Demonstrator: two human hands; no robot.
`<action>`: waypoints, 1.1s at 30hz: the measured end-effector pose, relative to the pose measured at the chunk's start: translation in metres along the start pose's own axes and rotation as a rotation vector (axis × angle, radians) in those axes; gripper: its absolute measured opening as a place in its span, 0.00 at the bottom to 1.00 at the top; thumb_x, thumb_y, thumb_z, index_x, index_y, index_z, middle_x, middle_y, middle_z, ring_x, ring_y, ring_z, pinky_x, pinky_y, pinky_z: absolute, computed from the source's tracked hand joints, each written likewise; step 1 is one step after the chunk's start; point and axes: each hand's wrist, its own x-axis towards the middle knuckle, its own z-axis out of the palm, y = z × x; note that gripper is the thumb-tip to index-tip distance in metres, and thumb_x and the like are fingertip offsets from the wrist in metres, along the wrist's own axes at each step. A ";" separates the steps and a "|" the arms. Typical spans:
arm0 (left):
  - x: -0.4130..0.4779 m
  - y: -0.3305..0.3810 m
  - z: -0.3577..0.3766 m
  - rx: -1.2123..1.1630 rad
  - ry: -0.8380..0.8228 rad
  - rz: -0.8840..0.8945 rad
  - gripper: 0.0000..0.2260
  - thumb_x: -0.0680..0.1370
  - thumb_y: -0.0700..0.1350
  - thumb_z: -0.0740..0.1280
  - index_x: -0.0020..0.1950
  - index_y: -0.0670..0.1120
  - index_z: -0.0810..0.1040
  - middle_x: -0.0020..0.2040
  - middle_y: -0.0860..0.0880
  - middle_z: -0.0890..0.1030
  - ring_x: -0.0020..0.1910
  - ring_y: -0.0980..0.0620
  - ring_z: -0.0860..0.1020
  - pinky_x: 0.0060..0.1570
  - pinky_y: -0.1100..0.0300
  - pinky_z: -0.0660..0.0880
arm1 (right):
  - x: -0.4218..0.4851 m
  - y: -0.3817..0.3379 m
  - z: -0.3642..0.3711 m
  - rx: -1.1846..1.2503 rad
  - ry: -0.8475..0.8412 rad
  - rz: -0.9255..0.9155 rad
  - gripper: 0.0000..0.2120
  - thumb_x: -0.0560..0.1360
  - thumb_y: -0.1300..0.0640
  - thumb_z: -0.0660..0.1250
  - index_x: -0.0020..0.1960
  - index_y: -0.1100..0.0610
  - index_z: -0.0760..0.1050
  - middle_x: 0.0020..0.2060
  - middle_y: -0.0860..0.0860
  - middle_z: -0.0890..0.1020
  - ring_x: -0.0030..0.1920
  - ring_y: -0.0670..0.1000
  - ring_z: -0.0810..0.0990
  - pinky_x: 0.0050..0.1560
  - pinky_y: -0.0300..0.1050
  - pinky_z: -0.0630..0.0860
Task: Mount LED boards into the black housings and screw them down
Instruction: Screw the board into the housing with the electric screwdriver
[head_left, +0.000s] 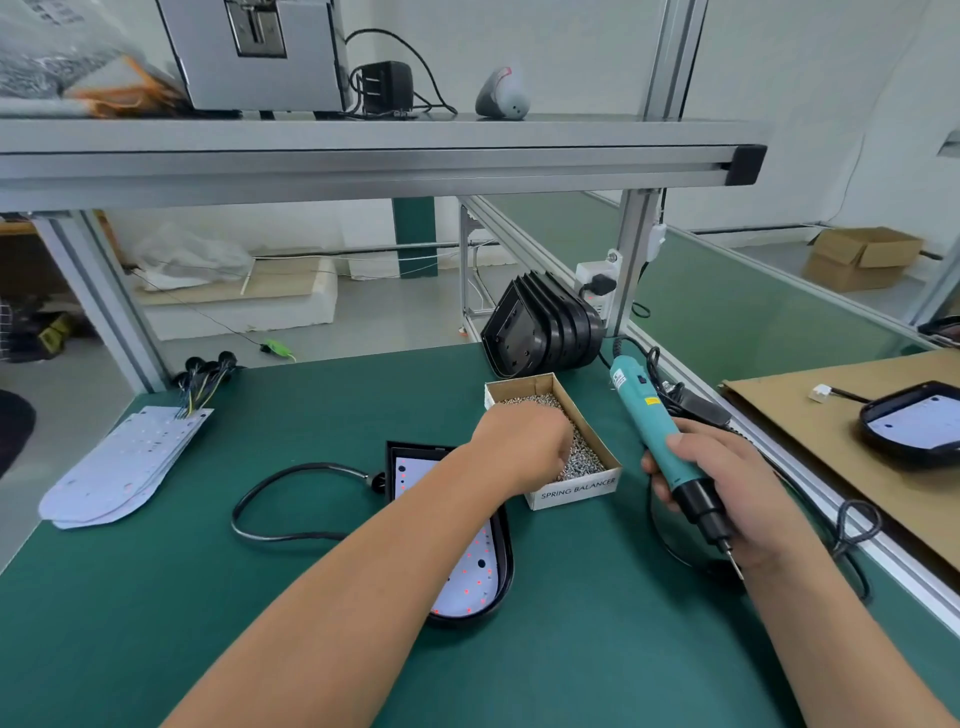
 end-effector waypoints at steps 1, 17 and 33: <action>-0.001 0.000 0.001 0.005 0.006 0.006 0.09 0.78 0.39 0.68 0.45 0.54 0.79 0.53 0.45 0.86 0.47 0.45 0.77 0.48 0.52 0.77 | 0.001 0.001 -0.001 0.007 0.006 -0.003 0.12 0.80 0.60 0.64 0.57 0.57 0.84 0.41 0.61 0.82 0.32 0.55 0.78 0.28 0.42 0.75; -0.003 -0.011 0.002 -0.155 0.096 -0.007 0.07 0.78 0.45 0.73 0.53 0.53 0.88 0.51 0.54 0.87 0.55 0.50 0.81 0.48 0.55 0.77 | 0.004 0.004 0.003 0.063 0.027 -0.002 0.16 0.76 0.53 0.66 0.59 0.60 0.83 0.43 0.60 0.83 0.34 0.53 0.78 0.30 0.43 0.77; -0.080 -0.034 -0.035 -1.557 0.167 -0.230 0.03 0.84 0.37 0.69 0.54 0.41 0.83 0.38 0.50 0.85 0.39 0.54 0.86 0.37 0.61 0.83 | 0.001 0.003 0.049 0.413 -0.029 -0.030 0.19 0.76 0.57 0.72 0.65 0.61 0.74 0.41 0.55 0.81 0.37 0.53 0.82 0.37 0.47 0.82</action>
